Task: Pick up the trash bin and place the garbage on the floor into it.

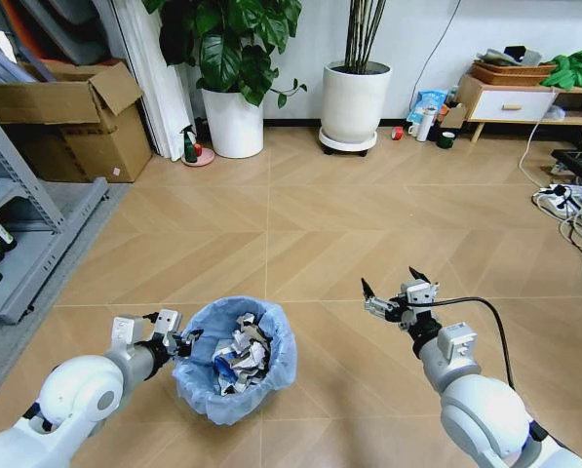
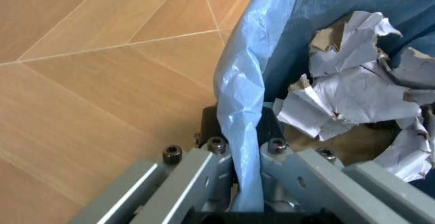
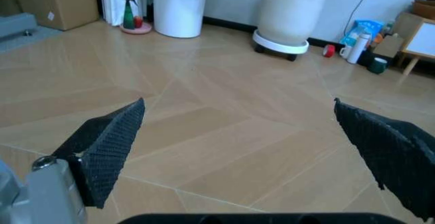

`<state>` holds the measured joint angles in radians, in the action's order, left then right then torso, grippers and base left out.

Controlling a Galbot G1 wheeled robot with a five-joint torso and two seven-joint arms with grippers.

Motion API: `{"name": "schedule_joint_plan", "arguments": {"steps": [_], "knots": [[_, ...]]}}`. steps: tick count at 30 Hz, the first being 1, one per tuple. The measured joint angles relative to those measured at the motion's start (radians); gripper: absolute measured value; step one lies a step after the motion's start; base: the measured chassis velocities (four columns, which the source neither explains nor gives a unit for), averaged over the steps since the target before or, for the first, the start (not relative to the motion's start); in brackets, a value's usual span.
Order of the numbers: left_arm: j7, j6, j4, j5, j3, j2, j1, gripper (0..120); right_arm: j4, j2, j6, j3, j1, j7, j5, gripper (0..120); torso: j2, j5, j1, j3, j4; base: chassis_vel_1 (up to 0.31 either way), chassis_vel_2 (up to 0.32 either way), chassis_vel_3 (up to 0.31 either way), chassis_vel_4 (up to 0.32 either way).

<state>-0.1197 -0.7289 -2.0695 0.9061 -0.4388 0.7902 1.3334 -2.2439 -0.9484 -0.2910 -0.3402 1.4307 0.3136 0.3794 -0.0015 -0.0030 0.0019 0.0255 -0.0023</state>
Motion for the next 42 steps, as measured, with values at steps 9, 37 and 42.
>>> {"name": "schedule_joint_plan", "arguments": {"steps": [9, 37, 42], "knots": [[-0.001, 0.000, -0.002, -0.002, 0.001, 0.003, 0.005, 0, -0.001, -0.003, 0.003, 0.002, 0.005, -0.001, -0.007, 100, 0.000, -0.0001, 0.000, 0.000, 0.0000, -0.059, -0.057, 0.049, 0.058], [-0.004, 0.000, -0.021, 0.000, -0.007, 0.000, 0.020, 0, -0.010, -0.004, 0.019, 0.004, 0.022, -0.009, -0.026, 100, 0.000, -0.0001, 0.000, 0.000, 0.0001, 0.000, -0.015, 0.001, 0.016], [-0.004, 0.000, -0.021, -0.002, -0.007, 0.006, 0.021, 0, -0.010, -0.005, 0.020, 0.004, 0.026, -0.010, -0.031, 100, 0.000, 0.0000, 0.000, 0.000, 0.0001, 0.050, -0.062, -0.061, 0.064]]}}
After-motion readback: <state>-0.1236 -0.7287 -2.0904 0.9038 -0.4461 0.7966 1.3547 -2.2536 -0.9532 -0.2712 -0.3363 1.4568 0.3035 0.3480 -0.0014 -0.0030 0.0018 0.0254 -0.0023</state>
